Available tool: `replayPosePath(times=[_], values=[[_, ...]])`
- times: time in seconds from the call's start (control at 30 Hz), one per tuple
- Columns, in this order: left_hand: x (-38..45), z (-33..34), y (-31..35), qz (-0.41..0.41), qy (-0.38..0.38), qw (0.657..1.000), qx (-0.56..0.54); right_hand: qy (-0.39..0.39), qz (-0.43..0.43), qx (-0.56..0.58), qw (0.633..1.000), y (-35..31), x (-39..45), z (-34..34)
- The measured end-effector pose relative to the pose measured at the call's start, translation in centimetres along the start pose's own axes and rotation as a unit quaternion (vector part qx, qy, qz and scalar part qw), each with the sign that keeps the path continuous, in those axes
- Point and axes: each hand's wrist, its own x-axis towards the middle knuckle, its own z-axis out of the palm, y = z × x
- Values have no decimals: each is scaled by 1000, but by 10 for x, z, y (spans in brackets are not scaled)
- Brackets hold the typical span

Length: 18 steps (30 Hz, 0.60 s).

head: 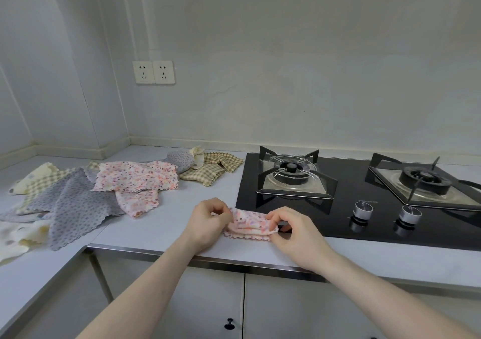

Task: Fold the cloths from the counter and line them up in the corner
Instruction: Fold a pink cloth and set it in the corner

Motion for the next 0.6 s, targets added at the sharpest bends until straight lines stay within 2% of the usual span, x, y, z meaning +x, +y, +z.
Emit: replayPosePath(times=[0.1, 0.27, 0.47, 0.6], values=[[0, 2, 2, -3, 0, 1000, 5, 3, -13, -25, 1000, 2, -3, 6], [2, 6, -3, -3, 56, 996, 70, -5, -2, -38, 999, 3, -5, 7], [2, 8, -3, 9, -20, 988, 153, 10, 8, -15, 1000, 1, -10, 5], [2, 7, -3, 11, -36, 989, 144, 35, 21, -1, 999, 4, -8, 4]])
